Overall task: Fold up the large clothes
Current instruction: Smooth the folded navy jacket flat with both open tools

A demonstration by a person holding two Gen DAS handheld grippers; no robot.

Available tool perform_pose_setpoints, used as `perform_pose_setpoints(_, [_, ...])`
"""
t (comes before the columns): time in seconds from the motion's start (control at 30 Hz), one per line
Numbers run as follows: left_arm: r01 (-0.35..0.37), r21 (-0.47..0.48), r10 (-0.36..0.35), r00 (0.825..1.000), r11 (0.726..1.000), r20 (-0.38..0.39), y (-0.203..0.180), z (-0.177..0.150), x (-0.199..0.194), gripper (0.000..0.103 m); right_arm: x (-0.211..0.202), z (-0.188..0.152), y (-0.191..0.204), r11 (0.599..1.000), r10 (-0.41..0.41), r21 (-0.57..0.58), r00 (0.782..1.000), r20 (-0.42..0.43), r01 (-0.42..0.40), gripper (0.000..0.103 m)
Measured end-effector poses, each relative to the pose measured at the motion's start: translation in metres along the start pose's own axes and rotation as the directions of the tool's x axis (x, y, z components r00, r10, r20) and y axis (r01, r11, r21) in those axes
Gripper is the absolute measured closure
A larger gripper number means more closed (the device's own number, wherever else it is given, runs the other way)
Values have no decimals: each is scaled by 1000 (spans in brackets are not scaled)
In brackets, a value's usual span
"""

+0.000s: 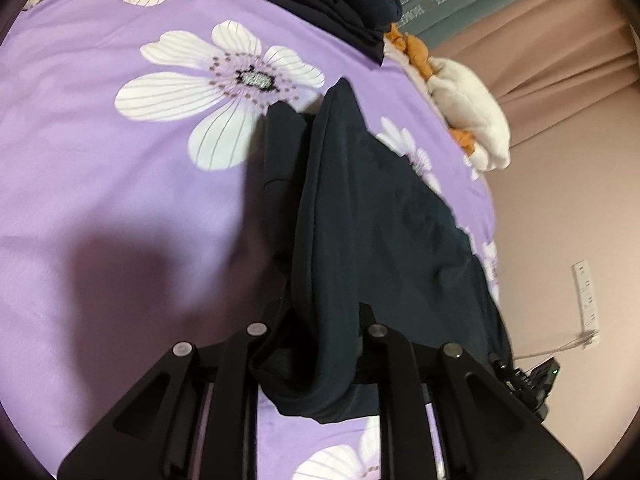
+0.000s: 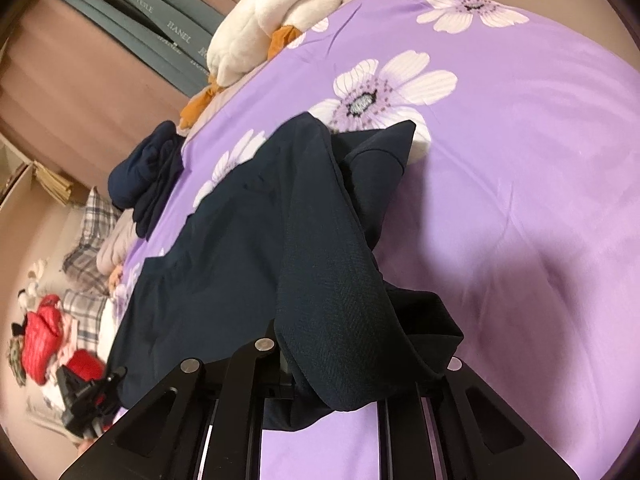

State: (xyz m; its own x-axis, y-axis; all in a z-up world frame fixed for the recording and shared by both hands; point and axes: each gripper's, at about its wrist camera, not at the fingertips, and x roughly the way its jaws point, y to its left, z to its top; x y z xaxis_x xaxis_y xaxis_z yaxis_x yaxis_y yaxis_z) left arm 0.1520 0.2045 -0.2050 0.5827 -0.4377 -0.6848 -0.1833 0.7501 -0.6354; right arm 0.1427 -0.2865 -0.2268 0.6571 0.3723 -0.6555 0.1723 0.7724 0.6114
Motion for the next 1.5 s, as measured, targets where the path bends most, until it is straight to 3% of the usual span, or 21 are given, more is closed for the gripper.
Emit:
perform_pose_setpoints(0.13, [-50,3,50,999,999,2,5,-4,1,71,6,0,-3,999,-41,0,999,-28,41,80])
perform_pose_setpoints(0.2, [-89,-1,89,996,996,11,9,-4,-3,51,6,0,-6,999,-51,4,998,-42,52,76])
perform_pose_setpoints(0.37, [-215,-18,216,975,976,54,25,-7,-21,27,-10,-5,-11,994,-107,-10,994,-12,107,62])
perform_pose_setpoints(0.5, [-273,8,271,958,962,91,24,-8,-39,22,-23,-8,-9,981,-181,-67,983,35,183,53])
perform_pose_setpoints(0.6, [-312,68,301,944,948,132,12,-12,-49,17,-30,-6,-17,982,-183,-37,983,26,184,48])
perform_pose_setpoints(0.77, [-338,194,303,934,921,187,-12,-19,-59,17,-44,-5,-24,974,-225,-20,972,58,227,48])
perform_pose_setpoints(0.9, [-327,255,279,937,910,208,-27,-23,-61,10,-60,-1,-28,927,-369,-20,922,117,373,47])
perform_pose_setpoints(1.0, [-322,302,266,940,897,213,-39,-27,-57,10,-73,2,-27,939,-334,-27,929,159,342,47])
perform_pose_setpoints(1.1, [-326,361,264,941,874,210,-53,-32,-46,10,-75,3,0,943,-280,-124,938,203,308,47])
perform_pose_setpoints(1.2, [-312,388,253,947,867,196,-61,-38,-35,10,-63,2,31,938,-210,-232,954,216,259,47])
perform_pose_setpoints(1.33, [-294,416,242,954,860,175,-67,-43,-18,10,-35,2,60,921,-159,-328,971,179,211,47])
perform_pose_setpoints(1.5, [-291,425,254,956,857,143,-65,-46,4,10,2,-6,67,906,-157,-380,982,104,185,47])
